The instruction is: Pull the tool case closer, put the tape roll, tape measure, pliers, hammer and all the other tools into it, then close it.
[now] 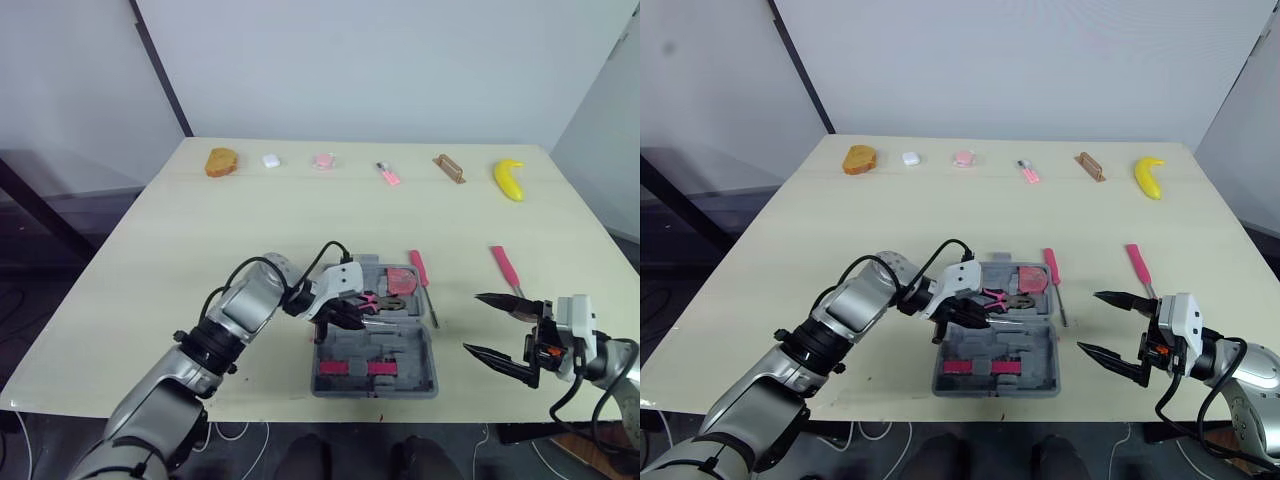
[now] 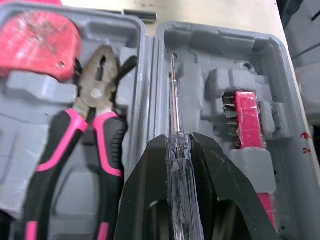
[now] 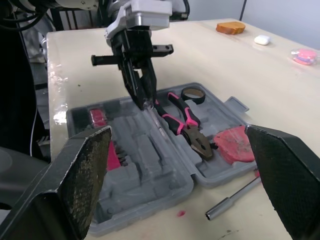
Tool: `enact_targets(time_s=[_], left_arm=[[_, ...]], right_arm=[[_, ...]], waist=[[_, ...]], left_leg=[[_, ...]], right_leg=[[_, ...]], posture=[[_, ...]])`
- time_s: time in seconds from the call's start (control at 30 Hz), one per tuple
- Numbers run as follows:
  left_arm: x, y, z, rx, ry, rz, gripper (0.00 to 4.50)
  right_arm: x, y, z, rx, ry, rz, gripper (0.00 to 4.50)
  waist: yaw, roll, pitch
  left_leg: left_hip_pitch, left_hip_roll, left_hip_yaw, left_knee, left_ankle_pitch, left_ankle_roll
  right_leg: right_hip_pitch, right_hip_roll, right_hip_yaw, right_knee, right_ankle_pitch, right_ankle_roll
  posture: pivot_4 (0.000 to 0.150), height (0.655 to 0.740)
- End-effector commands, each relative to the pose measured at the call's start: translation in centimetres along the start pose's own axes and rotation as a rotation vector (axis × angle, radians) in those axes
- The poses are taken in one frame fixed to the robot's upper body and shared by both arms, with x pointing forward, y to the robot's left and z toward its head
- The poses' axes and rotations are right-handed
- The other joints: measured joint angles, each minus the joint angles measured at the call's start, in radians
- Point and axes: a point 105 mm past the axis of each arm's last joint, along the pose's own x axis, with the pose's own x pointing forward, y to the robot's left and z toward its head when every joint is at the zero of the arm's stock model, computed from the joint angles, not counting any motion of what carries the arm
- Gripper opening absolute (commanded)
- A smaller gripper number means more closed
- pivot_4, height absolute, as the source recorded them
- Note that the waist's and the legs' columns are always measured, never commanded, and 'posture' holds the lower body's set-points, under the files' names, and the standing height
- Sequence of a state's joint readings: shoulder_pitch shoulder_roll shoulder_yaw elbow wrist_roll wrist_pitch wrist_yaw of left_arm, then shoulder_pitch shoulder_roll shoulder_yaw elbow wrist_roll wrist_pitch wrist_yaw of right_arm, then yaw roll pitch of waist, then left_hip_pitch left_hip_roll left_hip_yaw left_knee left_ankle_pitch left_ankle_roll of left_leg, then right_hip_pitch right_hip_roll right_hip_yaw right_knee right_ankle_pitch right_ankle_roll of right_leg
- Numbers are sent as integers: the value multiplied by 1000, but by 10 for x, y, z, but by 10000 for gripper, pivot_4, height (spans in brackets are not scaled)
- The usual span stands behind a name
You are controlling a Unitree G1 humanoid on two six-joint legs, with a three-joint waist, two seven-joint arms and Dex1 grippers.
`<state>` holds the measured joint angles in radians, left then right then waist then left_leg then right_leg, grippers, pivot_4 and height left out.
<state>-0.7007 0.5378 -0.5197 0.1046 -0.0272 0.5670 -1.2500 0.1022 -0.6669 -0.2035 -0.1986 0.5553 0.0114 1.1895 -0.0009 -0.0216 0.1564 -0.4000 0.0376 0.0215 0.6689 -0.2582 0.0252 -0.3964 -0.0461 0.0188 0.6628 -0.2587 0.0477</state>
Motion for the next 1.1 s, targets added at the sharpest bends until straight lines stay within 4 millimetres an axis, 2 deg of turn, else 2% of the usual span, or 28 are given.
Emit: enact_targets(time_s=[0.03, 0.3, 0.77, 1.1], left_arm=[[4, 3, 6, 25, 11, 14, 1357], [8, 3, 0, 32, 99, 11, 1357], [19, 0, 4, 29, 105, -22, 1357], [16, 6, 5, 50, 113, -6, 1357]], right_arm=[[0, 0, 11, -46, -19, 0, 45000], [-2, 0, 10, -51, -4, -3, 45000], [2, 3, 9, -53, -2, -7, 45000], [4, 5, 8, -49, 1, -7, 45000]], waist=[[0, 0, 0], [-1, 0, 0], [6, 0, 0], [13, 0, 0]], left_leg=[[0, 0, 0, 0, 0, 0], [0, 0, 0, 0, 0, 0], [0, 0, 0, 0, 0, 0], [0, 0, 0, 1, 0, 0]], right_leg=[[0, 0, 0, 0, 0, 0], [0, 0, 0, 0, 0, 0], [0, 0, 0, 0, 0, 0], [0, 0, 0, 0, 0, 0]], posture=[[1500, 7400], [1500, 7400], [1500, 7400], [1500, 7400]])
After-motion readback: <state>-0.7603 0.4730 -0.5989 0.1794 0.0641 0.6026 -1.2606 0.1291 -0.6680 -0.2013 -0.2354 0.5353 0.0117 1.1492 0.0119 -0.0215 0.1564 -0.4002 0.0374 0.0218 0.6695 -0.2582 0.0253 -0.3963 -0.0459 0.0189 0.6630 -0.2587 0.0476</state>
